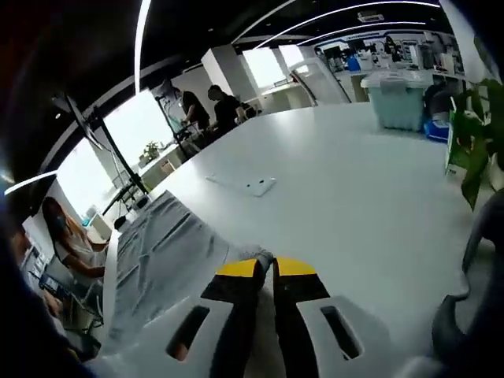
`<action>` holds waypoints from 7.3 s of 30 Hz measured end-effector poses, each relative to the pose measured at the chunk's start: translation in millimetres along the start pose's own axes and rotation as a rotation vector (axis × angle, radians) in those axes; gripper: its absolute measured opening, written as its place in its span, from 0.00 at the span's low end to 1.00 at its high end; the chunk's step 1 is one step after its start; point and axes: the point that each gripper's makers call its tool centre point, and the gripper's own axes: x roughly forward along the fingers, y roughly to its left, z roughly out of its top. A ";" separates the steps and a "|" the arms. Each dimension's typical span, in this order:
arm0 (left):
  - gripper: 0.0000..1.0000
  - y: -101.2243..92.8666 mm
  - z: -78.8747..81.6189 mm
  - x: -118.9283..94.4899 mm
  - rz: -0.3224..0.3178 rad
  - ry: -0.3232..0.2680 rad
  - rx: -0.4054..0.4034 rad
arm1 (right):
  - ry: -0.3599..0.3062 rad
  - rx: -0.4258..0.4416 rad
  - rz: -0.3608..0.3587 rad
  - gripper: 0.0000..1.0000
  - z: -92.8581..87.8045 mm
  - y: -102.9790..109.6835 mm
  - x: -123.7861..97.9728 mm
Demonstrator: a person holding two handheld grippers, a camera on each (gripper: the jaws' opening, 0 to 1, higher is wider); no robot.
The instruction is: Fold the towel on the table until its edges align and the towel forms a compact rectangular stack.
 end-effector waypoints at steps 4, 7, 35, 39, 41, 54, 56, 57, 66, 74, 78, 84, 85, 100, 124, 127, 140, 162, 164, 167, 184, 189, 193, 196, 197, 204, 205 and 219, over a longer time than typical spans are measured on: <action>0.03 -4.9 18.7 -7.7 -0.033 -0.013 0.025 | -0.057 0.055 0.006 0.04 16.4 6.7 -15.9; 0.03 -8.9 39.5 -15.2 -0.052 -0.052 0.044 | -0.089 0.069 0.002 0.04 27.6 8.6 -24.2; 0.03 -40.4 95.6 -44.5 -0.073 -0.268 -0.093 | -0.311 0.284 0.112 0.04 86.4 40.6 -84.5; 0.03 -40.9 106.7 -33.6 -0.053 -0.291 -0.103 | -0.344 0.297 0.124 0.04 101.0 37.6 -85.3; 0.03 -42.2 114.7 -27.7 -0.049 -0.309 -0.099 | -0.353 0.296 0.126 0.04 105.1 37.5 -86.3; 0.03 -26.9 128.2 -54.9 -0.029 -0.422 -0.180 | -0.510 0.428 0.144 0.04 121.6 33.5 -91.3; 0.03 -24.6 122.3 -59.8 -0.015 -0.406 -0.159 | -0.515 0.448 0.127 0.03 118.5 35.7 -90.0; 0.03 -20.1 115.4 -63.5 0.006 -0.382 -0.115 | -0.507 0.456 0.123 0.03 117.7 37.7 -86.1; 0.03 11.5 86.8 -121.7 -0.079 -0.429 -0.184 | -0.438 0.343 0.083 0.03 122.7 79.0 -38.8; 0.03 54.5 51.4 -187.0 -0.140 -0.413 -0.262 | -0.409 0.312 0.043 0.03 129.1 114.3 -1.6; 0.03 63.4 48.2 -210.0 -0.136 -0.438 -0.239 | -0.417 0.344 0.037 0.03 133.6 126.9 11.8; 0.03 80.9 27.0 -232.8 -0.109 -0.404 -0.169 | -0.382 0.343 0.008 0.03 140.3 148.3 30.7; 0.03 85.6 23.6 -239.3 -0.121 -0.408 -0.171 | -0.379 0.337 0.000 0.03 140.5 149.8 32.5; 0.03 104.9 4.5 -274.0 -0.177 -0.428 -0.264 | -0.326 0.314 0.012 0.04 137.6 176.2 69.0; 0.03 119.6 -37.1 -328.6 -0.084 -0.408 -0.303 | -0.303 0.325 0.141 0.04 137.2 232.0 125.3; 0.03 119.4 -40.6 -333.2 -0.071 -0.405 -0.302 | -0.297 0.322 0.153 0.04 139.2 238.2 132.9; 0.03 137.9 -63.1 -353.2 -0.020 -0.408 -0.356 | -0.270 0.355 0.173 0.04 137.6 254.4 159.0; 0.03 159.4 -97.5 -374.5 0.056 -0.454 -0.512 | -0.203 0.342 0.215 0.04 128.7 279.0 205.0; 0.03 161.1 -100.2 -375.4 0.069 -0.446 -0.507 | -0.205 0.345 0.216 0.04 129.1 279.6 208.7; 0.03 162.8 -99.6 -381.3 0.080 -0.460 -0.513 | -0.208 0.350 0.227 0.04 131.3 282.3 214.0; 0.03 181.9 -146.5 -367.6 0.113 -0.391 -0.682 | -0.121 0.317 0.161 0.04 100.8 267.6 252.3; 0.03 177.9 -139.3 -374.2 0.096 -0.423 -0.701 | -0.151 0.312 0.182 0.04 110.2 280.1 255.5; 0.03 175.5 -124.6 -387.6 0.107 -0.453 -0.667 | -0.162 0.225 0.187 0.04 121.6 290.5 255.7; 0.03 176.8 -117.2 -394.7 0.107 -0.469 -0.653 | -0.144 0.158 0.168 0.04 122.4 294.3 261.6; 0.03 177.0 -117.2 -395.3 0.110 -0.464 -0.644 | -0.146 0.171 0.175 0.04 121.9 298.9 264.2; 0.03 179.3 -126.3 -405.7 0.197 -0.418 -0.591 | -0.092 0.145 0.169 0.04 108.9 306.1 283.8; 0.03 179.5 -128.1 -405.9 0.201 -0.416 -0.596 | -0.089 0.151 0.174 0.04 108.3 306.6 285.7; 0.03 197.2 -169.2 -404.9 0.283 -0.323 -0.630 | -0.022 0.122 0.132 0.04 93.1 309.6 322.8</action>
